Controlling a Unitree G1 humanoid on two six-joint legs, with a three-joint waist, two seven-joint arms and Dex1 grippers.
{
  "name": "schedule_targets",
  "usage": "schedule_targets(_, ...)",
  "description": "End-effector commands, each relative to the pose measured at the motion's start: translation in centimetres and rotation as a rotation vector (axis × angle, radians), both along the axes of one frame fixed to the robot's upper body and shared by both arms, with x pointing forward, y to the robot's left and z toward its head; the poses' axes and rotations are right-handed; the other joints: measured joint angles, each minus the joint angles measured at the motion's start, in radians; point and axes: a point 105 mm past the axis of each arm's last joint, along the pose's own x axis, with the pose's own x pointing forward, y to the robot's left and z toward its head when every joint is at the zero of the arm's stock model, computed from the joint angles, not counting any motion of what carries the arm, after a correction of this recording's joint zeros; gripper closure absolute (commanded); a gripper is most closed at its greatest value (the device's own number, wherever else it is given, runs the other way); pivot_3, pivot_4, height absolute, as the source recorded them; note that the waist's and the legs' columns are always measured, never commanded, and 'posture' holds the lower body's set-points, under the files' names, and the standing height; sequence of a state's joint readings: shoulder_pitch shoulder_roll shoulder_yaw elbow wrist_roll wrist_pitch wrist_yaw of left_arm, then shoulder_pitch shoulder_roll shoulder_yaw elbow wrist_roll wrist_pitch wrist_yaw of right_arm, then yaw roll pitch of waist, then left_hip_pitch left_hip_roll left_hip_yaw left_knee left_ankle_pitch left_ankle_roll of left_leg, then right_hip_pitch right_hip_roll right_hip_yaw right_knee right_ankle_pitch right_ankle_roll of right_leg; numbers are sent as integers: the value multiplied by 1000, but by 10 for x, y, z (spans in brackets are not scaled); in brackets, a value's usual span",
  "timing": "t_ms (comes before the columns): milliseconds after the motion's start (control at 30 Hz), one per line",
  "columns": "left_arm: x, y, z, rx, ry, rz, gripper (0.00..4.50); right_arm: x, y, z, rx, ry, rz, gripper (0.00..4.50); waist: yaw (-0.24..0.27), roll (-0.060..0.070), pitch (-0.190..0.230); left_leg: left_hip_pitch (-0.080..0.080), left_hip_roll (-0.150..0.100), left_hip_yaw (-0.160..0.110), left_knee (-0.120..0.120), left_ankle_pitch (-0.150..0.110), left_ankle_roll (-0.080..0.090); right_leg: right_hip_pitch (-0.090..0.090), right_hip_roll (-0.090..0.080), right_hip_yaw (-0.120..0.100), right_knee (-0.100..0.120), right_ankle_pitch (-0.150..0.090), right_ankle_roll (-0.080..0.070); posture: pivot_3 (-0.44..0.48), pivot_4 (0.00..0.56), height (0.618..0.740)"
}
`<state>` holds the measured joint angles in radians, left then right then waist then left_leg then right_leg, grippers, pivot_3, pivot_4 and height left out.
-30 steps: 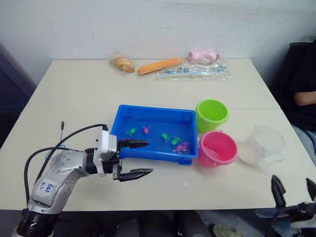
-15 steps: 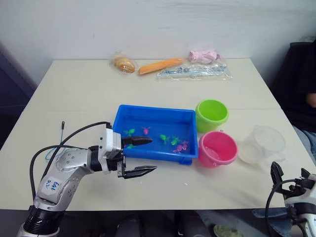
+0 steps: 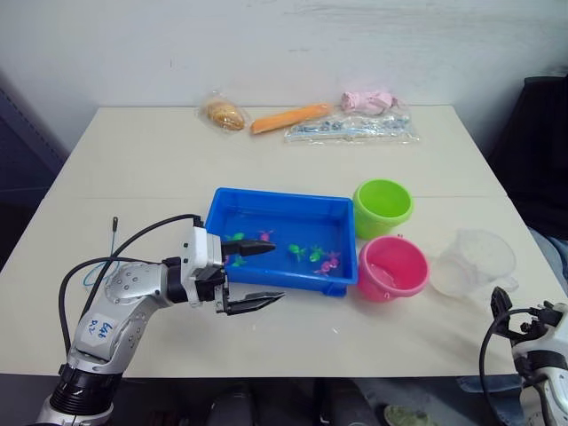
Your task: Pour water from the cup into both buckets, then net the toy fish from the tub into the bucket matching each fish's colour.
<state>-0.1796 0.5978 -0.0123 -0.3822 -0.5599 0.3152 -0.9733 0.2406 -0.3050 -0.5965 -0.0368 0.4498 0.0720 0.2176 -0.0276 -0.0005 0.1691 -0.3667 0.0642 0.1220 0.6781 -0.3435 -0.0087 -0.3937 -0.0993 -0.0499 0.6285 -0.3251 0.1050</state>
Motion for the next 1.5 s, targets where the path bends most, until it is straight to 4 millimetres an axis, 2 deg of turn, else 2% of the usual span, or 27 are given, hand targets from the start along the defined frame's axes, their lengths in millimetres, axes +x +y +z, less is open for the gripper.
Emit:
schedule_targets(33, -2, -2, 7, -7, -44, -5, 145, 0, -10, 3, 47, -27, -55, 0, 0, 0, 0, 0, 0, 0, 0, 0, 0, 0, 0, 0, 0, 0, 0, 0, 150, 740)
schedule_targets(600, 0, -4, 9, -2, -51, -13, 145, 29, -18, 6, 86, -92, -54, 0, -1, 0, 0, 0, 0, 1, 0, 0, 0, 0, 0, 0, 0, 0, 0, 0, 150, 740)
schedule_targets(633, 0, -4, 9, -1, -52, -14, 0, 31, -18, 8, 79, -102, -53, 514, -1, 0, 0, 0, 0, 1, 0, 0, 0, 0, 0, 0, 0, 0, 0, 0, 150, 740)
schedule_targets(700, 0, -4, 9, 0, -52, -17, 0, 32, -20, 9, 71, -113, -52, 1165, -1, 0, 0, 0, 0, 1, 0, 0, 0, 0, 1, 0, 0, 0, 0, 0, 150, 740)
schedule_targets(867, 1, -4, 8, -1, -52, -12, 0, 38, -16, 14, 75, -153, -14, 3602, 0, 0, 0, 0, 0, 1, 1, 0, 0, 0, 1, 0, 0, 0, 1, 0, 150, 740)
schedule_targets(900, 1, -4, 8, -2, -51, -12, 0, 38, -16, 16, 74, -160, -8, 4235, 0, 0, 0, 0, 0, 1, 1, 0, 0, 0, 1, 0, 0, 0, 1, 0, 150, 740)
schedule_targets(933, 1, -4, 7, -2, -51, -12, 0, 39, -15, 19, 74, -172, 2, 4441, 0, 0, 0, 0, 0, 1, 1, 0, 0, 0, 1, 0, 0, 0, 1, 0, 150, 740)
schedule_targets(1067, 1, -6, 7, -4, -49, -15, 0, 41, -14, 26, 65, -198, 19, 4441, -1, 1, 0, 0, 0, 1, 1, 0, 0, 0, 1, 0, 0, 0, 1, 0, 150, 740)
schedule_targets(1200, 2, -5, 6, -5, -50, -12, 0, 39, -15, 43, 28, -231, 30, 4441, -1, 2, 1, 0, 0, 2, 1, 0, 0, 0, 1, 0, 0, 0, 1, 0, 150, 740)
schedule_targets(1367, 2, -6, 7, -9, -50, -9, 0, 36, -11, 67, -54, -237, 90, 4441, 1, 3, 1, -1, 0, 2, 1, 0, 0, -1, 0, 1, 0, 0, 1, 0, 150, 740)
schedule_targets(1500, 4, -6, 7, -15, -42, -9, 0, 31, 6, 100, -242, -193, 217, 4441, 2, 3, 2, -1, 0, 1, 0, 0, 0, -1, 0, 0, 0, 1, 1, 0, 150, 740)
